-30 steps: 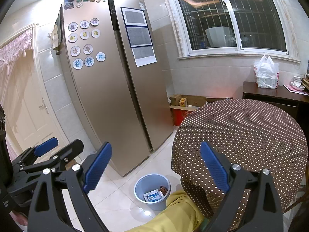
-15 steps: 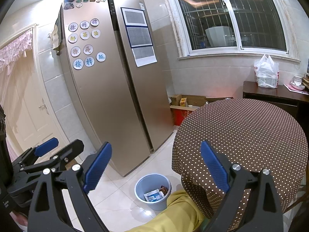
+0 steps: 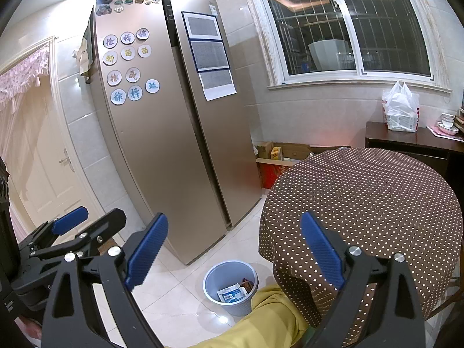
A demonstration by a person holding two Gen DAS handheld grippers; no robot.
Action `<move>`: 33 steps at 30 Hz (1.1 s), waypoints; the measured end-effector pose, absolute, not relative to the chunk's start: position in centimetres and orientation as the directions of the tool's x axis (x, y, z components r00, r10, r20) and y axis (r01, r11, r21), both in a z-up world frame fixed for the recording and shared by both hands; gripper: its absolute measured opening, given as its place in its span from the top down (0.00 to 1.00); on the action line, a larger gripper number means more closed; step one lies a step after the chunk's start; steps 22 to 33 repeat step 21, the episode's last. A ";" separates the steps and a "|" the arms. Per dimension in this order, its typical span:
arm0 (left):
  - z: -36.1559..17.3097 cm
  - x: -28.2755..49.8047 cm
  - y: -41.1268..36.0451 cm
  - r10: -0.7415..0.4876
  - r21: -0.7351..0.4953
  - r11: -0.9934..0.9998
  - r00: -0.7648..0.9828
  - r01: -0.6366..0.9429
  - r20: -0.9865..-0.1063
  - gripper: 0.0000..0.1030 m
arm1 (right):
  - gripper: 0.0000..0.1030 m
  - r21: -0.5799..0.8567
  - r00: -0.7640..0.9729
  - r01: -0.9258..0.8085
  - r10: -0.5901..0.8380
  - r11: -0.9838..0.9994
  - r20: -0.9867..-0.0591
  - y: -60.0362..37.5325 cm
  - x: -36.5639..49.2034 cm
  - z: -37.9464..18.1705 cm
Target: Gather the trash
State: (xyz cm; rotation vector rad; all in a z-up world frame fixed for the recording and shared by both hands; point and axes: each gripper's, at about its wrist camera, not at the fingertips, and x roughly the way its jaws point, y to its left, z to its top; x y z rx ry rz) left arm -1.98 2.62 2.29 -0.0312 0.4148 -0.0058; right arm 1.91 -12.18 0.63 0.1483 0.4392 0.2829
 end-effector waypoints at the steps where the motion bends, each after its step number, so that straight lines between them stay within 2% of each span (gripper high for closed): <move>1: 2.3 -2.0 2.6 -0.011 -0.031 1.000 0.915 -0.001 -0.403 0.11 | 0.11 0.201 0.867 -0.237 0.301 0.950 -0.397 -12.2 1.9 0.7; 15: 2.5 -1.6 2.0 -0.008 -0.029 1.000 0.910 -0.004 -0.415 0.11 | 0.11 0.213 0.858 -0.230 0.301 0.950 -0.415 -12.4 2.3 0.4; 21: 2.0 0.5 1.0 -0.017 -0.020 1.000 0.891 0.009 -0.454 0.11 | 0.11 0.236 0.848 -0.201 0.290 0.951 -0.445 -13.3 3.9 -0.4; 33: 2.0 0.5 1.0 -0.017 -0.020 1.000 0.891 0.009 -0.454 0.11 | 0.11 0.236 0.848 -0.201 0.290 0.951 -0.445 -13.3 3.9 -0.4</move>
